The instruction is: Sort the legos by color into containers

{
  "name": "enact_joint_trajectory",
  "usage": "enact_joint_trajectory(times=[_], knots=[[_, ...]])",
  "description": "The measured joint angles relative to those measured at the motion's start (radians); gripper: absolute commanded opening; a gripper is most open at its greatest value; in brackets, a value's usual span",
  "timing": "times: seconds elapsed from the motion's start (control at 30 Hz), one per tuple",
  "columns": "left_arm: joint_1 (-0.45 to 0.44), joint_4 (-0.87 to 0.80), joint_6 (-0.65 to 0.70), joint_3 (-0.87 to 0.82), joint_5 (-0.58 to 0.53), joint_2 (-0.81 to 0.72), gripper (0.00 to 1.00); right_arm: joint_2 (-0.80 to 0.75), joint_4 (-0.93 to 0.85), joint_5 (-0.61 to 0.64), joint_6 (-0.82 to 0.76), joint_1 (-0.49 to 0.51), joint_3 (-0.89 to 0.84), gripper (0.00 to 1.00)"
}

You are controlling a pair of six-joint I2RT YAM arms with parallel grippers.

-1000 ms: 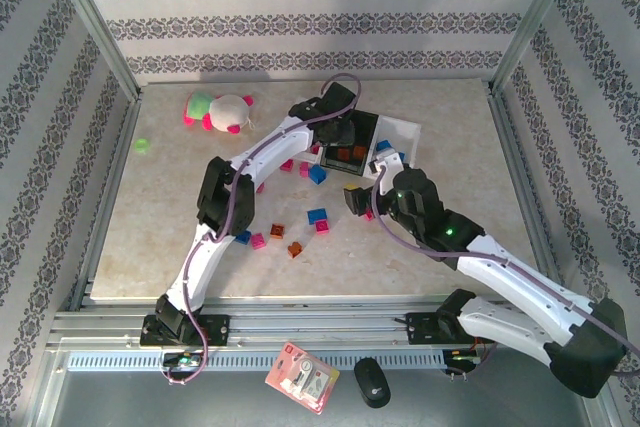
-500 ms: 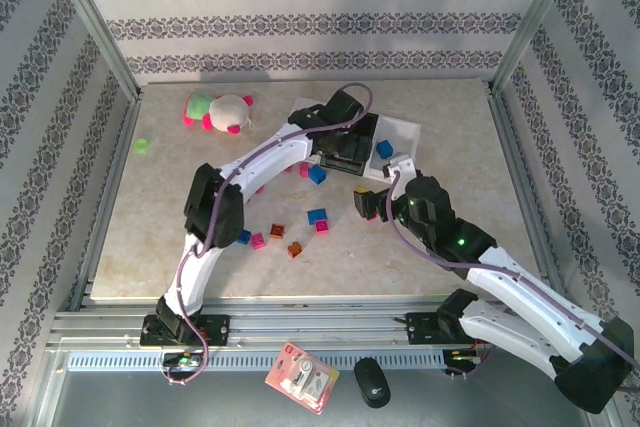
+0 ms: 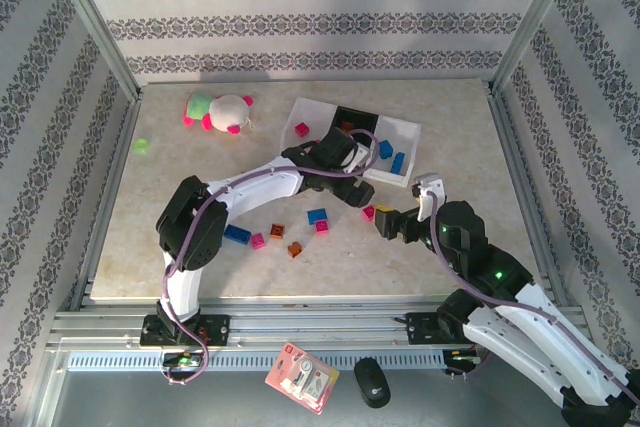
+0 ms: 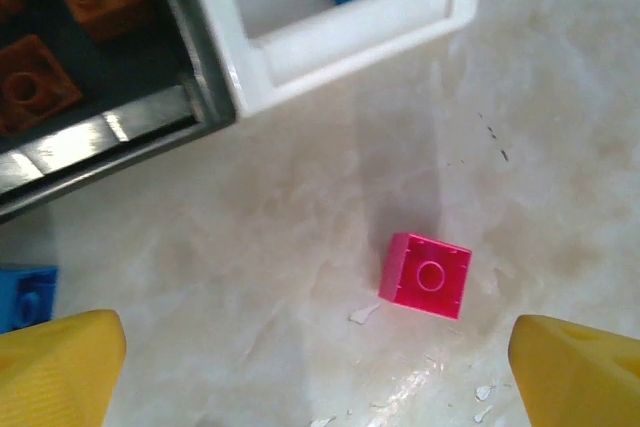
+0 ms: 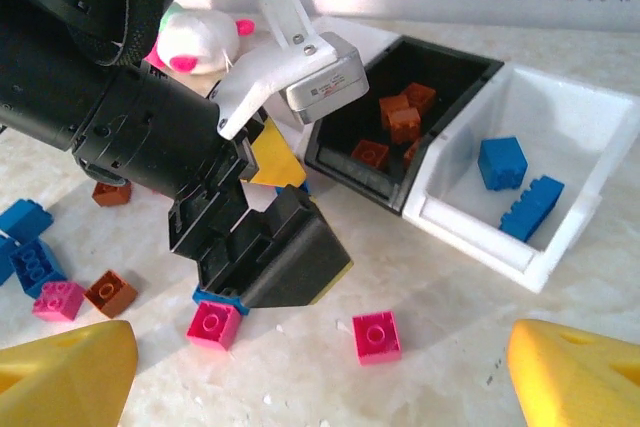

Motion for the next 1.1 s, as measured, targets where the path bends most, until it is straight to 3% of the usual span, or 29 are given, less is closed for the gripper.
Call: enact_joint_trajectory(times=[0.17, 0.53, 0.9, 1.1], knots=[[-0.03, 0.064, 0.027, -0.011, 0.053, 0.036, 0.96, 0.002, -0.061, -0.001, 0.009, 0.0, 0.0, 0.95], [-0.068, 0.144, 0.024, -0.014, 0.088, 0.176, 0.78, 0.006, -0.084, -0.001, 0.021, 0.0, 0.0, 0.95], [-0.077, 0.158, 0.013, 0.008, 0.081, 0.208, 0.35, -0.004, -0.087, 0.0, 0.022, 0.0, 0.0, 0.95], [-0.077, 0.165, 0.013, 0.008, 0.084, 0.206, 0.32, -0.004, -0.087, -0.001, 0.023, 0.0, 0.0, 0.95]])
